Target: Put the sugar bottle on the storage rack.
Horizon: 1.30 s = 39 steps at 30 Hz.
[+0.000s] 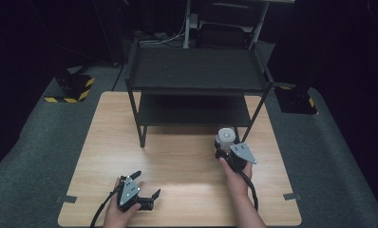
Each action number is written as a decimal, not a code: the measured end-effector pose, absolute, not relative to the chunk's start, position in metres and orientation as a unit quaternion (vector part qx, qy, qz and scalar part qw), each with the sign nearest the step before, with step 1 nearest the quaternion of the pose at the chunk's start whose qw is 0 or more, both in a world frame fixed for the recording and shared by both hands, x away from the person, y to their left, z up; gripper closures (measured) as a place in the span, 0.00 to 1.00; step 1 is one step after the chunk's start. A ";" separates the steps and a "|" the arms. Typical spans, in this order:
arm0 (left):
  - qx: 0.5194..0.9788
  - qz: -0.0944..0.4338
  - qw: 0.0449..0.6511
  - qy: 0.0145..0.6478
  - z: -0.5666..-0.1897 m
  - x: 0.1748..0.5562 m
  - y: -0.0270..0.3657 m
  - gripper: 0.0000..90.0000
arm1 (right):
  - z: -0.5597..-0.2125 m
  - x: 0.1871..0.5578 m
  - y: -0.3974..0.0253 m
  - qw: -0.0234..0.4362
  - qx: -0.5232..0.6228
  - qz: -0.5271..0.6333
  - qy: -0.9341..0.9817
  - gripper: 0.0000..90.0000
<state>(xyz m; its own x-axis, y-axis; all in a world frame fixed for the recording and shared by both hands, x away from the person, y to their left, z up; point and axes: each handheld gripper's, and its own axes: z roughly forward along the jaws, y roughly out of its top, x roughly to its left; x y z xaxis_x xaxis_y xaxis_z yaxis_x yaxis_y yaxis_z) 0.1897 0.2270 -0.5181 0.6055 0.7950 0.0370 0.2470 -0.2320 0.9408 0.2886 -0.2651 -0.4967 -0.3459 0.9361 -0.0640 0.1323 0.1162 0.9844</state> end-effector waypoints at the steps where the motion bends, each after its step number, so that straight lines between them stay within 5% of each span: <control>1: 0.737 0.269 0.509 0.353 -0.518 0.190 0.227 0.01 | -0.496 0.284 -0.266 0.386 0.419 0.519 0.637 0.34; 18: 0.738 0.272 0.507 0.352 -0.518 0.189 0.226 0.01 | -0.471 0.247 -0.266 0.381 0.405 0.534 0.637 0.34; 39: 0.738 0.270 0.508 0.353 -0.518 0.189 0.226 0.01 | -0.410 0.246 -0.258 0.390 0.390 0.554 0.624 0.34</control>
